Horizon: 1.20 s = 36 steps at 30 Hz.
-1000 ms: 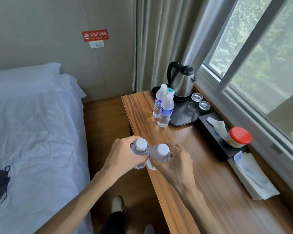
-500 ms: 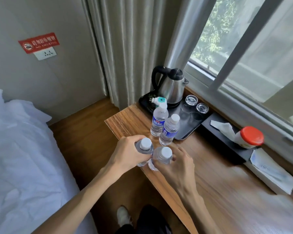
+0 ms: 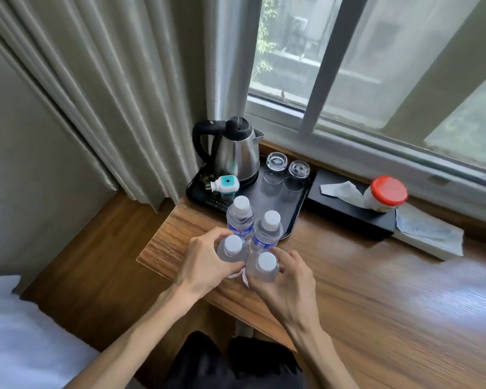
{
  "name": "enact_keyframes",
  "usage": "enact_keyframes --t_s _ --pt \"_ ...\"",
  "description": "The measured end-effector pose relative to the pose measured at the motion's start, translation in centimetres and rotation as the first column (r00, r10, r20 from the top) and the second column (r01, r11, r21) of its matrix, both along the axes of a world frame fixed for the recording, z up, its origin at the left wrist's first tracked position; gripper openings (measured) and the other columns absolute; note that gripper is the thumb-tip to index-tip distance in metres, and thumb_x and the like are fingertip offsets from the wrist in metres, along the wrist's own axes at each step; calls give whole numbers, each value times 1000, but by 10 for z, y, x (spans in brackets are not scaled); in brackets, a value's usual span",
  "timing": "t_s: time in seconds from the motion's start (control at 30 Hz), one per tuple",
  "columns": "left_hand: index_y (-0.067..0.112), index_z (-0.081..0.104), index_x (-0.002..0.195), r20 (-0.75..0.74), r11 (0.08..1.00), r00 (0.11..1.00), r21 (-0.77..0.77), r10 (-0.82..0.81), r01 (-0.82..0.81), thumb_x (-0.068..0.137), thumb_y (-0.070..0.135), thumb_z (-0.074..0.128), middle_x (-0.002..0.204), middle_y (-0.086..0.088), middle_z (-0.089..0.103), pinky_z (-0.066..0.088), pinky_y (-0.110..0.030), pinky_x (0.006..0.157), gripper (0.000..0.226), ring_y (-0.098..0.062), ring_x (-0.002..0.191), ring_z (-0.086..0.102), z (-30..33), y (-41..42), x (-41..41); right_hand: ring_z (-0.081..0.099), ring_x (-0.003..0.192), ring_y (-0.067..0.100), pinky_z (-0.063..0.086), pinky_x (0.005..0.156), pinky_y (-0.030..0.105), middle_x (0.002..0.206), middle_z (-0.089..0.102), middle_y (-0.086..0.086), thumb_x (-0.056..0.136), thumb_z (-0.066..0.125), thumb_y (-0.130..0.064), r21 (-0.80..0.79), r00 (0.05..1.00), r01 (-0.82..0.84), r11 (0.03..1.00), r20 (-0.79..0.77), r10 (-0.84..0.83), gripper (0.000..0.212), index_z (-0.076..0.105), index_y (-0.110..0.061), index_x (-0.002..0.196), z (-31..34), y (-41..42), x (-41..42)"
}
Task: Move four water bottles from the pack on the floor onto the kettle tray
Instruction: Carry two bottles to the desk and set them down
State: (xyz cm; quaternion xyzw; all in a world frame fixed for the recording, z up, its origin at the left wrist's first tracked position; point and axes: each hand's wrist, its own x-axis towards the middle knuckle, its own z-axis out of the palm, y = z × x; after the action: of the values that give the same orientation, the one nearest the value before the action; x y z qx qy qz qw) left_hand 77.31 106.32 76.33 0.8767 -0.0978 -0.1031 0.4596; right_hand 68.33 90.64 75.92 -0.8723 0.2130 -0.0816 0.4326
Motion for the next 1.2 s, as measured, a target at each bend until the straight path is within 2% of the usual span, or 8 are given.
enact_keyframes --t_s 0.17,0.33,0.47,0.57,0.67,0.93,1.2 --pt "28 66 103 5 999 1000 -44 -29 29 53 34 94 93 14 75 61 -33 76 58 0 86 71 -7 9 15 67 84 9 55 74 33 92 63 -12 72 77 -52 -21 994 105 994 -17 -105 37 70 -34 104 0 20 7" --pt "32 59 102 64 991 992 -68 -108 113 53 33 97 100 14 70 60 -33 81 62 -5 93 69 -15 22 27 67 94 8 56 81 35 106 66 -12 68 79 -50 -41 974 222 974 -26 -223 55 68 -28 116 -7 37 14" --pt "22 65 104 111 972 976 -126 -185 199 55 30 97 104 11 64 58 -26 83 58 -1 97 64 -14 23 33 65 99 9 57 86 38 112 68 -9 64 79 -48 -24 948 317 948 -5 -317 63 65 -25 121 -13 44 17" --pt "18 68 106 128 959 965 -143 -227 244 57 32 95 106 10 63 56 -21 82 58 0 99 62 -15 21 38 66 97 8 57 87 38 111 69 -9 65 85 -39 -3 932 361 932 17 -361 60 66 -25 120 -15 47 18" --pt "18 68 108 135 952 960 -155 -243 263 59 34 94 107 10 63 54 -15 80 57 2 100 60 -17 22 39 65 97 6 58 86 37 111 68 -10 66 86 -39 5 927 374 928 32 -374 60 65 -26 121 -17 50 15" --pt "14 68 109 133 944 962 -202 -238 262 63 29 91 111 7 63 55 -15 83 54 2 105 61 -18 28 41 64 103 9 57 90 36 117 68 -6 67 82 -43 11 935 351 936 42 -351 65 65 -21 125 -19 52 19" --pt "16 65 115 138 942 951 -158 -277 297 64 38 90 117 10 60 57 -28 89 61 -3 112 59 -21 31 42 64 105 9 58 85 39 118 65 -7 72 85 -35 -23 933 355 935 65 -353 63 61 -22 129 -24 56 16"
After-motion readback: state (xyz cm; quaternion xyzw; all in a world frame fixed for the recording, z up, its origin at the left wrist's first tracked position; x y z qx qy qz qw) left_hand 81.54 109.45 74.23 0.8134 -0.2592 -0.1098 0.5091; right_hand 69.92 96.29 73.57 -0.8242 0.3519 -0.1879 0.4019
